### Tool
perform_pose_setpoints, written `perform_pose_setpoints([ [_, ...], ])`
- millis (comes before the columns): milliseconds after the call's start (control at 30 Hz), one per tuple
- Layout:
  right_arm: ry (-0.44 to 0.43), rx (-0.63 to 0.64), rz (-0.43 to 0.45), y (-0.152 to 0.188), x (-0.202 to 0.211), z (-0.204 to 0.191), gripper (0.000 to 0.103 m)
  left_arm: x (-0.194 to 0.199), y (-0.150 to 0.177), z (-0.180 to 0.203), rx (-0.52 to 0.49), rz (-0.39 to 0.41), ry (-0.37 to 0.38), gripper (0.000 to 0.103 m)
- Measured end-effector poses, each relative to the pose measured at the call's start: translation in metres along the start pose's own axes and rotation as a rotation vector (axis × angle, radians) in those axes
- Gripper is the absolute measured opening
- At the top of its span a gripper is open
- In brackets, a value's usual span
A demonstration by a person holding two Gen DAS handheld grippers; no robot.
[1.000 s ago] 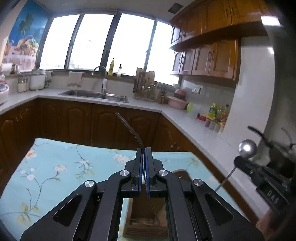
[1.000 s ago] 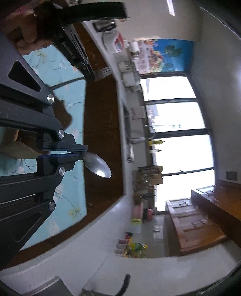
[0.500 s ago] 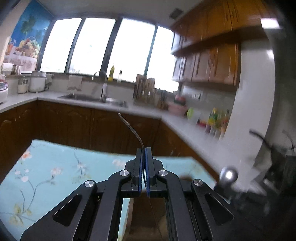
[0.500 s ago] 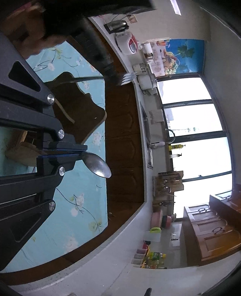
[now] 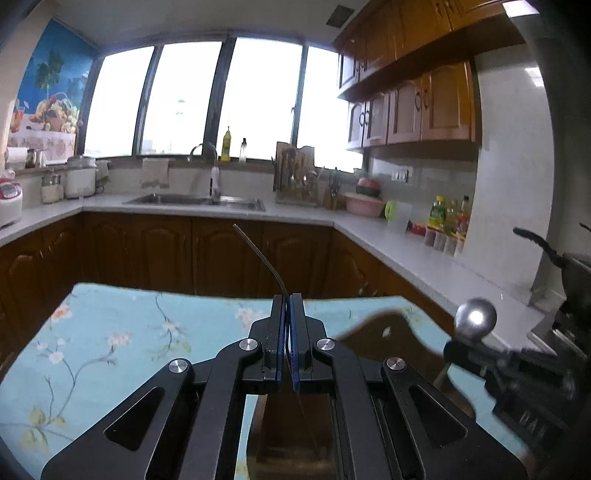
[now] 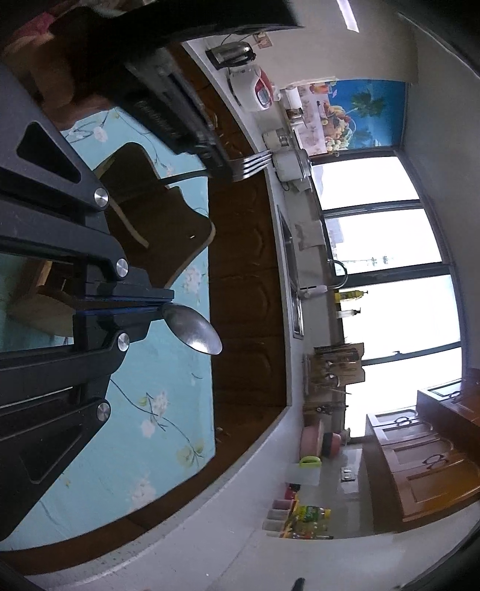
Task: Organize utensils
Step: 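Lift the fork and spoon and carry both over the wooden utensil holder, then lower fork and spoon into the holder and open both tools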
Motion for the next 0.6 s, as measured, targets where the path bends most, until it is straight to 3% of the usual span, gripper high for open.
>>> perform_pose_setpoints([
  [267,-0.02,-0.024,-0.054,0.01,-0.004,0.007,0.002,0.006,0.023,-0.007,-0.013,-0.098,0.044,0.003],
  [600,-0.021,-0.055,-0.079,0.012,-0.005,0.013,0.003,0.009,0.022,-0.003,-0.024,-0.136,0.056,0.003],
])
Point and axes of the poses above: each gripper's, at about its wrist camera, not at the fingertips, and x roughly against the way its jaws point, z to its right, y to its underside, the point moved 5 cm from there along -x, roughly the way its jaws point, and after that the axes turned 12 degrees about z, right-handed, at the moved point
